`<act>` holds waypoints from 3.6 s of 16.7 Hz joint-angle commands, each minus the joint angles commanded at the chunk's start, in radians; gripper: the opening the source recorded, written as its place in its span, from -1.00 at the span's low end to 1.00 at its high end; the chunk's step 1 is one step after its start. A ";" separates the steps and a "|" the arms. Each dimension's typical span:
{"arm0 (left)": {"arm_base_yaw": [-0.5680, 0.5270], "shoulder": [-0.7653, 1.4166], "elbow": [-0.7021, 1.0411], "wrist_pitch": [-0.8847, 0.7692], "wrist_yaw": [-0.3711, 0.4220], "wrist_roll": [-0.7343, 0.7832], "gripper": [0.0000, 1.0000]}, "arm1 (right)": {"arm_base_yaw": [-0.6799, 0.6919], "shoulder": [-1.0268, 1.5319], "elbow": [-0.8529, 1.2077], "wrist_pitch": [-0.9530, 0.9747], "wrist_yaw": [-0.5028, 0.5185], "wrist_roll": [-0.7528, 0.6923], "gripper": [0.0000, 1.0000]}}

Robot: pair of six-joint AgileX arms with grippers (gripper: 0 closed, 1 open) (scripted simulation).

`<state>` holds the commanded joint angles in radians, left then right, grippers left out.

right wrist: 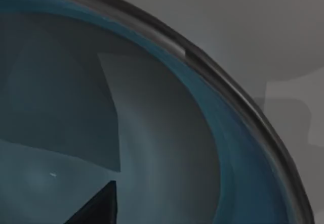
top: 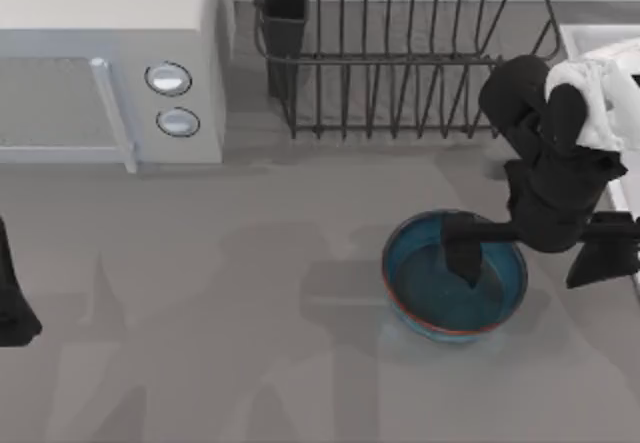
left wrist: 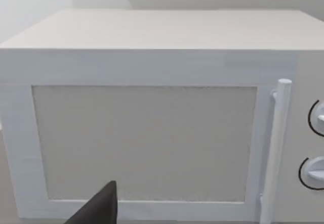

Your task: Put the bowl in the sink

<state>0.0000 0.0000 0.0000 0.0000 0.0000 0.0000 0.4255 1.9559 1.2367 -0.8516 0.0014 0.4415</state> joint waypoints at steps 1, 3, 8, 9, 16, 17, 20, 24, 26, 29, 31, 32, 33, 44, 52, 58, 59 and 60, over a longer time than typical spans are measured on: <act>0.000 0.000 0.000 0.000 0.000 0.000 1.00 | 0.000 0.000 0.000 0.000 0.000 0.000 1.00; 0.000 0.000 0.000 0.000 0.000 0.000 1.00 | 0.000 0.000 0.000 0.000 0.000 0.000 0.70; 0.000 0.000 0.000 0.000 0.000 0.000 1.00 | 0.000 0.000 0.000 0.000 0.000 0.000 -0.06; 0.000 0.000 0.000 0.000 0.000 0.000 1.00 | 0.000 0.000 0.000 0.000 0.000 0.000 -0.21; 0.000 0.000 0.000 0.000 0.000 0.000 1.00 | 0.000 0.000 0.000 0.000 0.000 0.000 -1.00; 0.000 0.000 0.000 0.000 0.000 0.000 1.00 | 0.000 0.000 0.000 0.000 0.000 0.000 -1.00; 0.000 0.000 0.000 0.000 0.000 0.000 1.00 | 0.000 0.000 0.000 0.000 0.000 0.000 -1.00; 0.000 0.000 0.000 0.000 0.000 0.000 1.00 | -0.001 -0.003 0.003 -0.003 0.001 0.000 -1.00; 0.000 0.000 0.000 0.000 0.000 0.000 1.00 | 0.000 -0.008 0.039 -0.040 0.001 -0.001 -1.00; 0.000 0.000 0.000 0.000 0.000 0.000 1.00 | -0.001 -0.025 0.146 -0.168 0.001 0.001 -1.00; 0.000 0.000 0.000 0.000 0.000 0.000 1.00 | -0.003 -0.043 0.233 -0.286 0.000 0.001 -1.00; 0.000 0.000 0.000 0.000 0.000 0.000 1.00 | -0.003 -0.053 0.278 -0.348 0.000 0.000 -1.00; 0.000 0.000 0.000 0.000 0.000 0.000 1.00 | -0.004 -0.064 0.322 -0.407 0.000 -0.001 -1.00; 0.000 0.000 0.000 0.000 0.000 0.000 1.00 | -0.006 -0.109 0.458 -0.562 -0.004 -0.008 -1.00; 0.000 0.000 0.000 0.000 0.000 0.000 1.00 | -0.161 -0.163 0.214 -0.130 -0.133 -0.093 -1.00; 0.000 0.000 0.000 0.000 0.000 0.000 1.00 | -0.395 -0.203 -0.122 0.442 -0.269 -0.197 -1.00; 0.000 0.000 0.000 0.000 0.000 0.000 1.00 | -0.438 -0.212 -0.180 0.546 -0.290 -0.217 -1.00; 0.000 0.000 0.000 0.000 0.000 0.000 1.00 | -0.482 -0.222 -0.237 0.652 -0.311 -0.237 -1.00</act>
<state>0.0000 0.0000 0.0000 0.0000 0.0000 0.0000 -0.0567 1.7341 0.9998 -0.1997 -0.3093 0.2049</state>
